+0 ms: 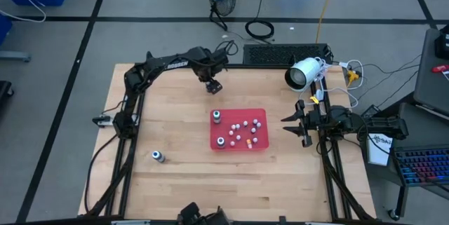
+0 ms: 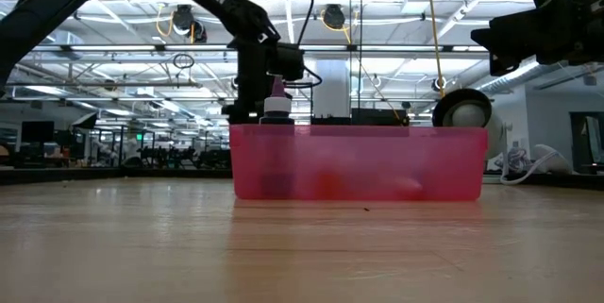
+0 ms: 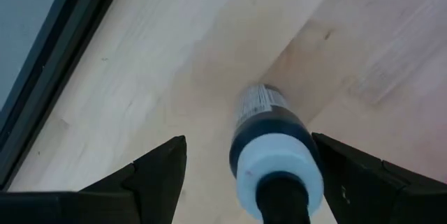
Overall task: Pick & Place food coloring
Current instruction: Put the big black food coloring bottle into the red bin
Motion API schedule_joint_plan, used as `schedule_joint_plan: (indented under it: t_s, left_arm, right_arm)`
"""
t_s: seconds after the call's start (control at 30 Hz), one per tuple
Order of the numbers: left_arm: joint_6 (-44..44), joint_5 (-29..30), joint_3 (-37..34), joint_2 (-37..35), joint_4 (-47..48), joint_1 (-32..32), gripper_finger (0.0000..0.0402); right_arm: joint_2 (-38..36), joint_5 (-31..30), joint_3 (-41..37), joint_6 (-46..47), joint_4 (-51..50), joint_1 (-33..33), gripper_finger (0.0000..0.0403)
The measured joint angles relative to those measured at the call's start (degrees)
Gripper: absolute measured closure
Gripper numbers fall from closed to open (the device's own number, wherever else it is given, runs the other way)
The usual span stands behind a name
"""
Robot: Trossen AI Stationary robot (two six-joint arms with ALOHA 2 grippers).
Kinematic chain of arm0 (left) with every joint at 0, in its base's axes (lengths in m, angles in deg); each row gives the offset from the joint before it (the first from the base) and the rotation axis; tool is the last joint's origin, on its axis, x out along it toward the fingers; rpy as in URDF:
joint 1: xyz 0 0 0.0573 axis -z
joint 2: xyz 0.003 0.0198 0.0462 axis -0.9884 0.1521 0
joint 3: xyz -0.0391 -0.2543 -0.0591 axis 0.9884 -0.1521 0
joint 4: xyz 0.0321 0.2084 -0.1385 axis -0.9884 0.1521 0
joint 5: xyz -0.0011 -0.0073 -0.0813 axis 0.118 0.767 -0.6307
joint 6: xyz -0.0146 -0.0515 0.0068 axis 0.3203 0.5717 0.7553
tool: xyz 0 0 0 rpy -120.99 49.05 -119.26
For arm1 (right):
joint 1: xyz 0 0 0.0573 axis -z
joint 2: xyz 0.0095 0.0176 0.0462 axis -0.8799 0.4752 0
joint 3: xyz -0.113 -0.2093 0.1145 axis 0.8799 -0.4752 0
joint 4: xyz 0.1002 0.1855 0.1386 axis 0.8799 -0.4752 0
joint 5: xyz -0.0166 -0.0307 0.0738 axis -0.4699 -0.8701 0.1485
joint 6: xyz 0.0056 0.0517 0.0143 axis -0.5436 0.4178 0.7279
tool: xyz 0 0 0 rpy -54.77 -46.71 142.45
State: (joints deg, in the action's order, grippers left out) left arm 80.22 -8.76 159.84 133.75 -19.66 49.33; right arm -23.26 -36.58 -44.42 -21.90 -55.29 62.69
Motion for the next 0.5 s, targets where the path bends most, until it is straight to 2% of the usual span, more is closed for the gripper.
schedule_joint_plan:
  t_s: [0.13, 0.5]
  left_arm:
    - [-0.24, -0.02, -1.80, -0.02, -2.72, 0.02, 0.0105]
    - [-0.62, 1.07, -1.93, -0.04, -3.00, 0.00, 0.0105]
  right_arm:
    - [0.00, 0.00, -0.01, 0.00, 0.00, -0.02, 0.0277]
    - [0.00, 0.00, 0.00, 0.00, -0.01, -0.02, 0.0277]
